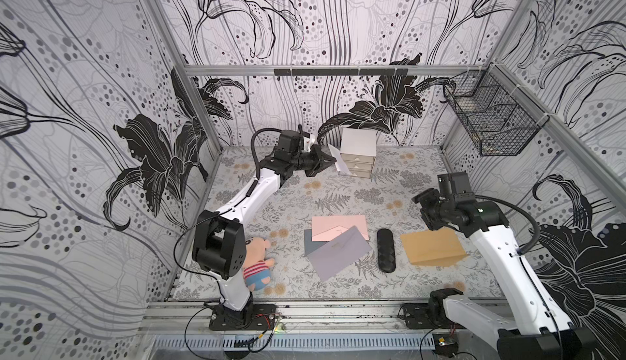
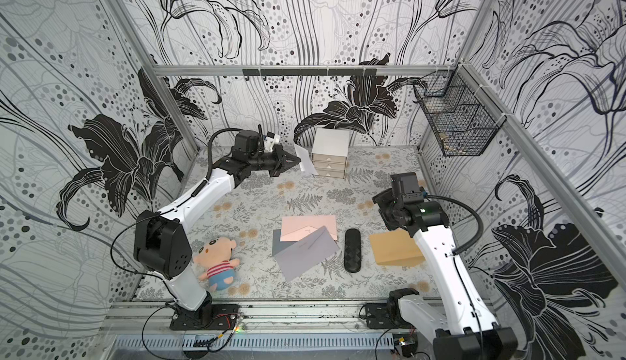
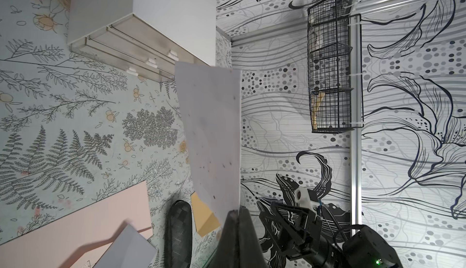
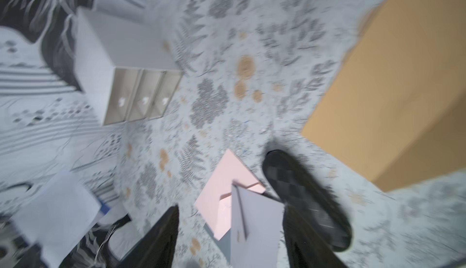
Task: Take the letter paper out of the envelope
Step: Unfold the letter paper.
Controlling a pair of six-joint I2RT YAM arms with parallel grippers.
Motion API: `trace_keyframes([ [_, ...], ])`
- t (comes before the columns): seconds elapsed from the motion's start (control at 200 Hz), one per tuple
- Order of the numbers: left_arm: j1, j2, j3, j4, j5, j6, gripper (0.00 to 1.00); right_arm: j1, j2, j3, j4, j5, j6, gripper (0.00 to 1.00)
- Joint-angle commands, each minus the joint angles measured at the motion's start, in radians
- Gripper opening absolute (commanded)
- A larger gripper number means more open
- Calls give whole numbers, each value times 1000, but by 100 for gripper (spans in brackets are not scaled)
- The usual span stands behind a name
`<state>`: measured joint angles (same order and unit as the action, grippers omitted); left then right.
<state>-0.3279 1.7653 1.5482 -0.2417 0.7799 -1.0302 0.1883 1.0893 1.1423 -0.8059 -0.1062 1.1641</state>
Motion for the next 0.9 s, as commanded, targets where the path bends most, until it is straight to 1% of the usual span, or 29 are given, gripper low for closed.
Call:
trace_keyframes([
  [0.0, 7, 35, 65, 1, 67, 44, 0, 43, 109, 54, 344, -275, -111, 68],
  [0.08, 3, 52, 89, 1, 79, 45, 0, 55, 202, 58, 546, -414, -52, 68],
  [0.135, 2, 60, 96, 11, 82, 37, 0, 57, 253, 46, 659, -470, 8, 68],
  [0.2, -1, 68, 96, 29, 86, 24, 0, 61, 299, 42, 746, -503, 62, 66],
  [0.3, -6, 78, 96, 47, 84, 8, 0, 71, 342, 37, 791, -520, 109, 64],
  [0.475, -27, 98, 119, 38, 70, 5, 0, 84, 384, -33, 935, -549, 213, 59],
  [0.566, -34, 106, 119, 48, 65, -2, 0, 95, 401, -35, 959, -554, 230, 58],
  [0.681, -37, 104, 119, 58, 59, -7, 0, 97, 407, -23, 891, -548, 197, 57],
  [0.786, -36, 104, 115, 65, 59, -12, 0, 98, 415, -42, 923, -553, 213, 57],
  [0.896, -38, 99, 106, 73, 59, -18, 0, 100, 419, -42, 913, -545, 208, 57],
])
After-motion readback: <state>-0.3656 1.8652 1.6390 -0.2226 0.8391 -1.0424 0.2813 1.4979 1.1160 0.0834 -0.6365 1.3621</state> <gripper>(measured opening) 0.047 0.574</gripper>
